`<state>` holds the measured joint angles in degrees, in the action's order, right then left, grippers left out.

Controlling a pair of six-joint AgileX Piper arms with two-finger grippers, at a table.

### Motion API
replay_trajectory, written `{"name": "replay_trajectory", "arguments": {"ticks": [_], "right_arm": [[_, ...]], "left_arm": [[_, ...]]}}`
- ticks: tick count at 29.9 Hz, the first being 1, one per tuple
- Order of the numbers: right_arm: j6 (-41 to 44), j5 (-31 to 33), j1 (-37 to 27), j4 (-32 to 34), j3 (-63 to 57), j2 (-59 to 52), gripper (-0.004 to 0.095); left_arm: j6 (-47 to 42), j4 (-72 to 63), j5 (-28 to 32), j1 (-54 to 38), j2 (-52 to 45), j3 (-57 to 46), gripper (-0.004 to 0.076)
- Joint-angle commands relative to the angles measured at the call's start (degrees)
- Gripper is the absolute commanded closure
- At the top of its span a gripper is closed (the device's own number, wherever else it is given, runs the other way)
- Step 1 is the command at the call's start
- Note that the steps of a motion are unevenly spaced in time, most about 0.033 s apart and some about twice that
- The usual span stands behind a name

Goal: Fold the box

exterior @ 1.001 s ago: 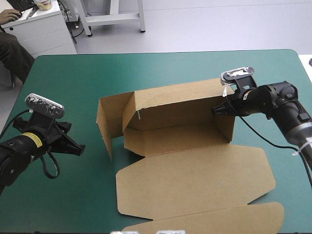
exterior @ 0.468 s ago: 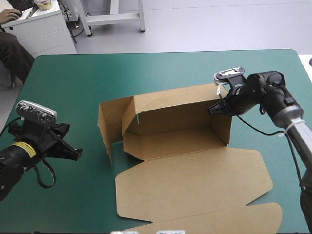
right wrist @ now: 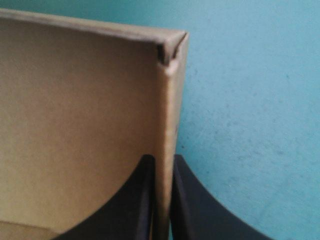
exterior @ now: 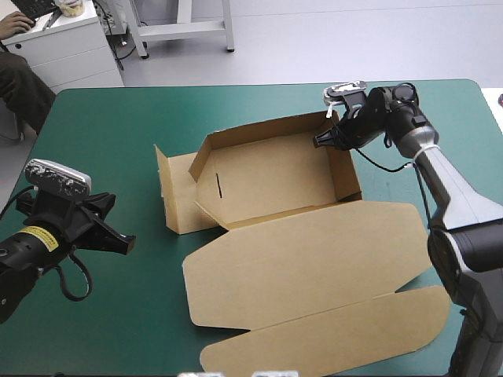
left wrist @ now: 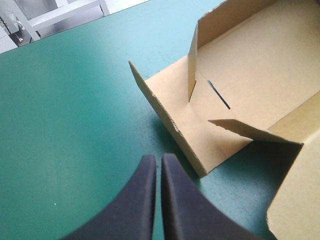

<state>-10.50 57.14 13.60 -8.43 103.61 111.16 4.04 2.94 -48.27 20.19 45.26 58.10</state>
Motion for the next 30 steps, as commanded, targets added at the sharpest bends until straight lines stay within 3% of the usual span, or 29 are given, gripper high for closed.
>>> {"name": "replay_trajectory", "arguments": {"ticks": [1, 5, 7, 13, 30], "right_arm": [[-1.4, 5.4, 0.4, -4.4, 3.8, 1.5, 0.0624], [-2.2, 5.3, 0.4, -5.2, 4.6, 1.2, 0.0225], [-2.2, 6.3, 0.4, -5.1, 4.7, 0.2, 0.0113], [-2.7, 14.7, -0.3, -5.0, 4.6, -3.9, 0.0124], [0.3, 14.6, -0.8, -3.5, 4.3, -23.0, 0.0144]], "left_arm": [[-0.5, -0.5, 3.3, -0.2, -0.3, 1.4, 0.0708], [-0.5, -0.6, 2.2, -0.2, -0.3, 1.4, 0.0708], [-0.5, -0.6, 2.1, -0.2, -0.3, 1.4, 0.0708], [-0.5, -0.5, 2.1, -0.2, -0.3, 1.4, 0.0708], [-0.5, 0.0, 0.2, -0.2, -0.2, 1.4, 0.0708]]}}
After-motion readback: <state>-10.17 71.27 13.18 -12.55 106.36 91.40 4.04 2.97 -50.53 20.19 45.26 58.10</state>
